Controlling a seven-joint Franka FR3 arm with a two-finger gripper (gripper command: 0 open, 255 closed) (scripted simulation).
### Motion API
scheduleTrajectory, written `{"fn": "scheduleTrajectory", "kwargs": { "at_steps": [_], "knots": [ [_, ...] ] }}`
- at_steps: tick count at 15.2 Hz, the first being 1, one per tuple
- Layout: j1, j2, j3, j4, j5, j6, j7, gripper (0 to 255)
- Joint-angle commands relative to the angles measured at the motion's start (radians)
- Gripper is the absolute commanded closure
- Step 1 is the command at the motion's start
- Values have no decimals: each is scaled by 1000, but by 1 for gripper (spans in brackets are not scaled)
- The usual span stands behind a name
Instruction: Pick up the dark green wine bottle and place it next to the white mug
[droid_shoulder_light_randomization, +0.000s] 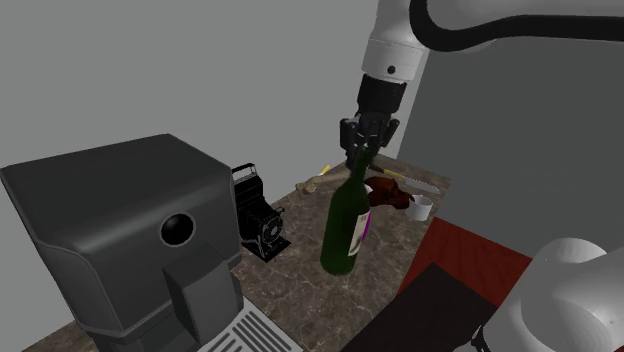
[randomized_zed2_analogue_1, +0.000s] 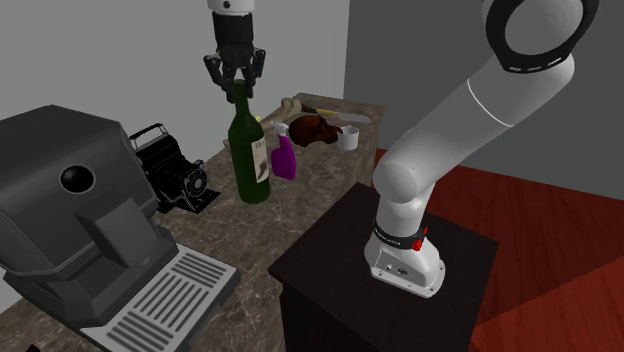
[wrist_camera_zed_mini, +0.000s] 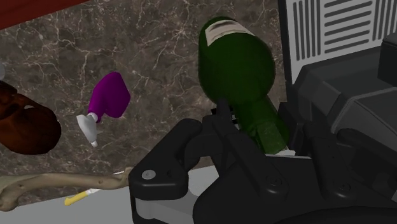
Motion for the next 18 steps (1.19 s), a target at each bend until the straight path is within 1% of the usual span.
{"fn": "scheduleTrajectory", "kwargs": {
  "at_steps": [1, 18],
  "knots": [
    [-2, 8, -2, 35, -3, -27, 3, 255],
    [-15, 92, -11, 337, -26, -246, 23, 255]
  ]
}}
